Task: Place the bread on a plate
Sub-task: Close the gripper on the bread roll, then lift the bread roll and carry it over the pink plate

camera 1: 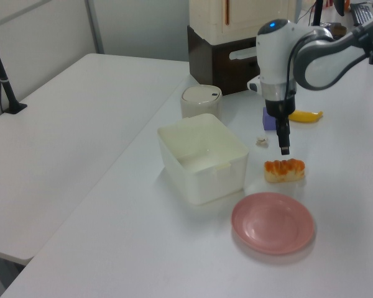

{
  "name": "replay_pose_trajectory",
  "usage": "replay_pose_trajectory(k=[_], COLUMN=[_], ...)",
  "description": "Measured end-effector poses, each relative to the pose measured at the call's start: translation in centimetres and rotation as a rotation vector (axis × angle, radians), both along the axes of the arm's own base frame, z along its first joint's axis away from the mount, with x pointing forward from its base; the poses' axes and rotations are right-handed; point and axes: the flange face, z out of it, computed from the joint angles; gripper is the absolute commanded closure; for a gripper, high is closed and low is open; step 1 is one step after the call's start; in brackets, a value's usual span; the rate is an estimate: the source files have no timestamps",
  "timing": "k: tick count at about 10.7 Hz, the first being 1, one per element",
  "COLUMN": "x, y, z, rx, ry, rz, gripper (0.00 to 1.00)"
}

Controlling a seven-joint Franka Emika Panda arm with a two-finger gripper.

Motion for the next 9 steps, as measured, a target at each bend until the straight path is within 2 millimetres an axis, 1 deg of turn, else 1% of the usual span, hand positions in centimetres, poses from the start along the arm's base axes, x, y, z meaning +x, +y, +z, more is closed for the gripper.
replay_pose_trajectory(k=[2,3,4,5,6,7,8,9], x=[-1.1,-1.5,-1.7,-1.9,-2.1,-1.9,-1.7,-1.6], y=[1.0,1.5,1.9,2.6,3.2,3.6,3.6,3.6], z=[-2.4,-3.1,-3.5,-3.8,-4.3,-5.1,-5.8,-6.2], rx=[-0.001,-0.001,-0.002,-0.005,-0.005,-0.001,0.002,0.004], ry=[-0.007,-0.004,0.002,0.007,0.008,0.001,0.000,-0.001], rz=[0.033,0.041,0.042,0.036,0.029,0.027,0.026,0.023], gripper=[0.00,0.00,0.03,0.28,0.59,0.77,0.84,0.84])
